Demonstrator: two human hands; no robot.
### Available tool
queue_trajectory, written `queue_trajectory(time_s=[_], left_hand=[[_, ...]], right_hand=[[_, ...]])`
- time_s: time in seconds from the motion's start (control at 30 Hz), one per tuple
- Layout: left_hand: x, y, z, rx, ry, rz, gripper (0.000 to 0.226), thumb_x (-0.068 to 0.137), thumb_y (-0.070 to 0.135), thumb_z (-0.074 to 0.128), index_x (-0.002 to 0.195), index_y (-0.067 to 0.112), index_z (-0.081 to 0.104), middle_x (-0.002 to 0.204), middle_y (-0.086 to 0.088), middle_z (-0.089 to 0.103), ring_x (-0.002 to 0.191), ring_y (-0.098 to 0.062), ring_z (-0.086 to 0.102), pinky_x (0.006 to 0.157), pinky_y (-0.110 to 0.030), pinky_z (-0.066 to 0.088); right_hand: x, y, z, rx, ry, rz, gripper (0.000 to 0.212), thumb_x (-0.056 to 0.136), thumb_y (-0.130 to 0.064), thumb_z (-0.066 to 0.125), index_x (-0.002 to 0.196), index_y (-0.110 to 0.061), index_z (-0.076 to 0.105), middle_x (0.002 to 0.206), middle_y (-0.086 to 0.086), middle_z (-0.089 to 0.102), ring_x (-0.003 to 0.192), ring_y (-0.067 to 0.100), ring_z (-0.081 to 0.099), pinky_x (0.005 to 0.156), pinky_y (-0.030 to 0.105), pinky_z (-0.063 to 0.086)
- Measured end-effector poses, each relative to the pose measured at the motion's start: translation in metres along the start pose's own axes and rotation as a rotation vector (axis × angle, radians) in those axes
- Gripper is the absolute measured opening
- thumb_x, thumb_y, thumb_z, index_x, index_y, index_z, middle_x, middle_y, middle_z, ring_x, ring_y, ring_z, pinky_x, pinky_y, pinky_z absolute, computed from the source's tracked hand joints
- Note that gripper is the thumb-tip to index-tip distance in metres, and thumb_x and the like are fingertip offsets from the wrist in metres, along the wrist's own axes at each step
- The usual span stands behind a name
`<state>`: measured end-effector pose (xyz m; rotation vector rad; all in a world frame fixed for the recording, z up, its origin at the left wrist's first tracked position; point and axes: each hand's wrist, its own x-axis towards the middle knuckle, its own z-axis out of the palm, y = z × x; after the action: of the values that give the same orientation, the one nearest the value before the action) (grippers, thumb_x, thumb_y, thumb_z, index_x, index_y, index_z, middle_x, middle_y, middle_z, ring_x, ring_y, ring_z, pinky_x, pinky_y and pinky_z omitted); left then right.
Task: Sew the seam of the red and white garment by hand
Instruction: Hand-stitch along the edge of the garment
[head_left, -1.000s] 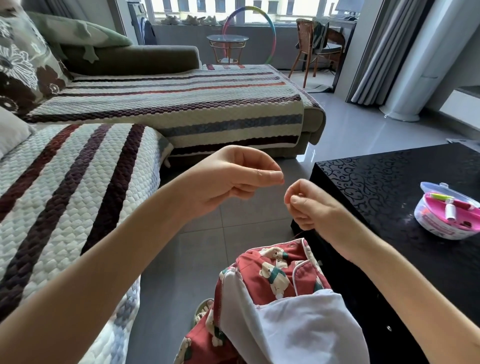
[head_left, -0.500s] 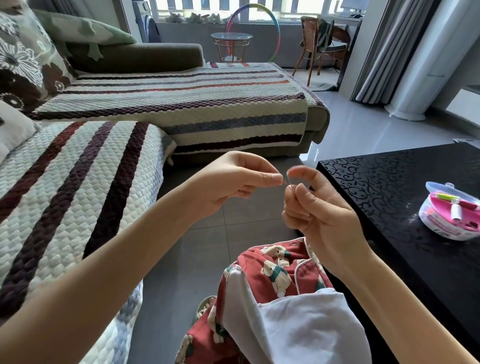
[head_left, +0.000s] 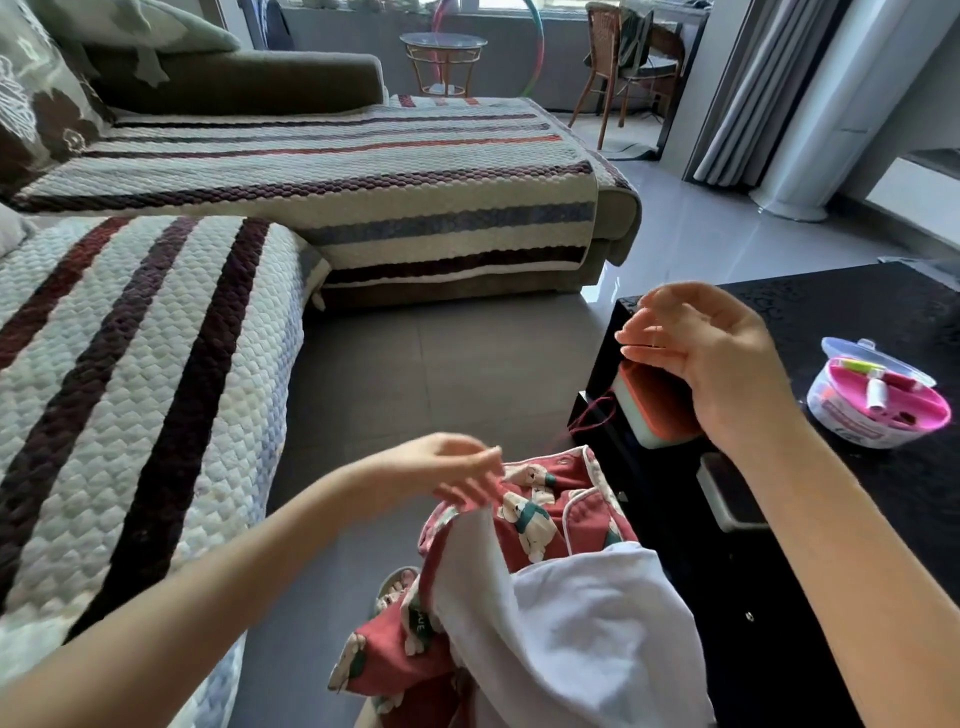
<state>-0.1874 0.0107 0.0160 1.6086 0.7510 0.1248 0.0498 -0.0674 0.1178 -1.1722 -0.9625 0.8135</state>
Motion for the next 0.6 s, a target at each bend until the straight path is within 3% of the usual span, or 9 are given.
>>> queue_trajectory(time_s=[0.07,0.13,0.23,0.3,0.37,0.43,0.53,0.6], left_hand=[[-0.006,-0.020,0.003,-0.054,-0.054,-0.054,0.072,0.063,0.072,0.069,0.104,0.013,0.068,0.095,0.000,0.070,0.086,-0.012,0.064,0.077,-0.022,0.051],[-0.012,-0.033,0.004,-0.107,-0.084,-0.080,0.067,0.064,0.064,0.075,0.102,0.010,0.068,0.092,0.000,0.068,0.083,-0.011,0.061,0.075,-0.022,0.049],[-0.020,-0.042,0.003,-0.016,-0.109,-0.101,0.037,0.070,0.037,0.077,0.097,0.012,0.071,0.088,-0.001,0.066,0.083,-0.012,0.057,0.075,-0.021,0.044],[-0.023,-0.041,0.003,0.038,-0.123,-0.118,0.023,0.074,0.023,0.072,0.094,0.011,0.072,0.086,-0.001,0.067,0.082,-0.010,0.058,0.074,-0.019,0.044],[-0.026,-0.041,0.001,0.068,-0.111,-0.113,0.021,0.074,0.021,0.070,0.092,0.009,0.073,0.085,-0.002,0.066,0.078,-0.007,0.058,0.073,-0.018,0.043],[-0.028,-0.044,0.000,0.094,-0.064,-0.089,0.021,0.076,0.029,0.070,0.087,0.011,0.074,0.087,-0.008,0.067,0.081,-0.010,0.059,0.076,-0.022,0.045],[-0.031,-0.049,-0.003,0.086,-0.012,-0.051,0.016,0.079,0.035,0.072,0.079,0.019,0.075,0.089,-0.009,0.068,0.087,-0.013,0.063,0.081,-0.025,0.047],[-0.033,-0.050,-0.004,0.068,-0.018,-0.025,0.009,0.085,0.023,0.071,0.076,0.023,0.075,0.089,-0.004,0.069,0.087,-0.012,0.065,0.080,-0.021,0.047]], right_hand=[[0.017,0.010,-0.015,0.239,0.033,0.167,0.013,0.090,-0.014,0.055,0.080,-0.013,0.064,0.062,0.005,0.069,0.065,0.020,0.070,0.075,0.037,0.059],[0.037,0.025,-0.032,0.430,0.129,0.301,0.018,0.097,-0.009,0.046,0.083,-0.010,0.059,0.059,0.005,0.066,0.060,0.018,0.069,0.069,0.034,0.060],[0.071,0.055,-0.057,0.605,0.337,0.384,0.027,0.101,-0.006,0.036,0.079,-0.011,0.051,0.054,0.001,0.050,0.042,0.009,0.052,0.043,0.017,0.044],[0.090,0.074,-0.072,0.438,0.522,0.329,0.030,0.100,-0.003,0.030,0.076,-0.014,0.044,0.052,-0.002,0.039,0.036,0.006,0.038,0.038,0.015,0.028],[0.093,0.086,-0.075,0.018,0.638,0.218,0.029,0.094,0.000,0.034,0.074,-0.018,0.044,0.059,-0.003,0.039,0.042,0.007,0.036,0.039,0.019,0.026],[0.082,0.095,-0.061,-0.388,0.514,0.134,0.023,0.090,-0.006,0.048,0.073,-0.022,0.050,0.067,-0.004,0.047,0.057,0.010,0.044,0.048,0.019,0.034],[0.044,0.104,-0.025,-0.698,-0.026,0.057,0.003,0.085,-0.024,0.067,0.083,-0.025,0.065,0.062,-0.008,0.050,0.059,0.010,0.046,0.055,0.027,0.036],[0.013,0.106,-0.002,-0.750,-0.374,0.042,0.011,0.084,-0.027,0.071,0.092,-0.033,0.069,0.054,-0.012,0.047,0.053,0.004,0.041,0.056,0.026,0.034]])
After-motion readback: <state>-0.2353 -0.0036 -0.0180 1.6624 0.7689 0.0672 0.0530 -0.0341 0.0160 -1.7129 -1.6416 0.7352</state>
